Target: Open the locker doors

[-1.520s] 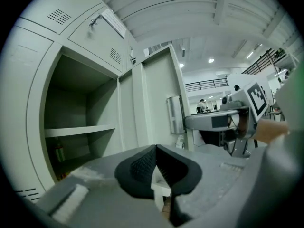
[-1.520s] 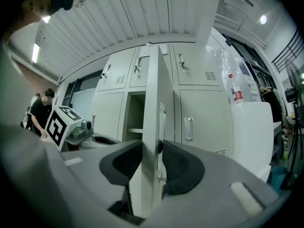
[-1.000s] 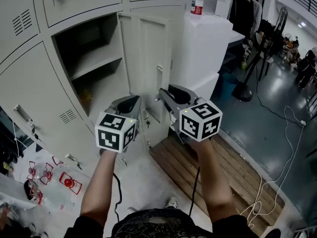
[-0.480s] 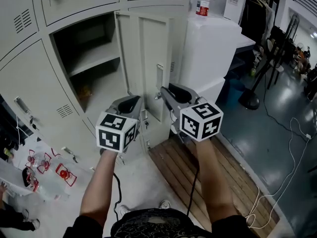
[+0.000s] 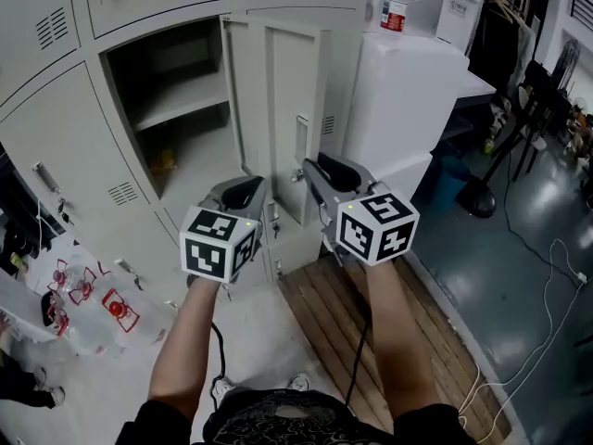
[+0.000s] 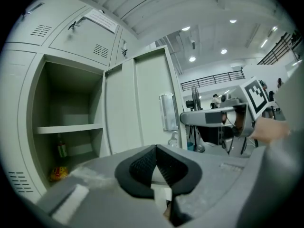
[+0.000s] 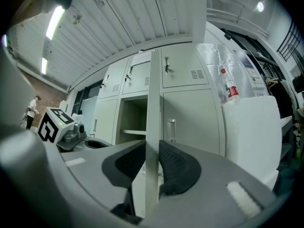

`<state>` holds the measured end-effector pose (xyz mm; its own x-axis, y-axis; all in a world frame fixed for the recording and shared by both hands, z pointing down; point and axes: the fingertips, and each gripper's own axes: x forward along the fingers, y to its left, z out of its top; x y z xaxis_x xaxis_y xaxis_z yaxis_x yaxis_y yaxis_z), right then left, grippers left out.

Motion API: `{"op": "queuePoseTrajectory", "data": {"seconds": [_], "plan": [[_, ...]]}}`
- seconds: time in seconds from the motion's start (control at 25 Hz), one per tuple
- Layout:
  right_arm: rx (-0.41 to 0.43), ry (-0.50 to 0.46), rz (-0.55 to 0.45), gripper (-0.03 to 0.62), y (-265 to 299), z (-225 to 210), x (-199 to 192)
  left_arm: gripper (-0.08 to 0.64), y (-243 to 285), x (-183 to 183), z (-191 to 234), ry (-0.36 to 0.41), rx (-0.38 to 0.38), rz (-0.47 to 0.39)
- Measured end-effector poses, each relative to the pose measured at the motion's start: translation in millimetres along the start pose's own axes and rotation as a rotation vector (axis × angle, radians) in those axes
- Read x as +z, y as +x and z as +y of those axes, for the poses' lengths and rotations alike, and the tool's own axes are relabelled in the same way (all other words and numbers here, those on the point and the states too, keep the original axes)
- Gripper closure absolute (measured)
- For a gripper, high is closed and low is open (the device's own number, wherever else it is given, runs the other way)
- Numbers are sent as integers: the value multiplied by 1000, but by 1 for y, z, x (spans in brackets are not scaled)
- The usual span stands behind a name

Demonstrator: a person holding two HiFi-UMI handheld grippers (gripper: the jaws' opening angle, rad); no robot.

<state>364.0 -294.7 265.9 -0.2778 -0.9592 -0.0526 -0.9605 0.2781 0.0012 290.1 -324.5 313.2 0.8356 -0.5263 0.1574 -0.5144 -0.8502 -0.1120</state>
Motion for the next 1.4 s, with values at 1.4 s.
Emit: {"op": "queuePoseTrajectory", "data": {"seconds": [1.4], "plan": [[140,-10,47,437,50,185,-14,560,-193,-39,118,-44,225,13]]}}
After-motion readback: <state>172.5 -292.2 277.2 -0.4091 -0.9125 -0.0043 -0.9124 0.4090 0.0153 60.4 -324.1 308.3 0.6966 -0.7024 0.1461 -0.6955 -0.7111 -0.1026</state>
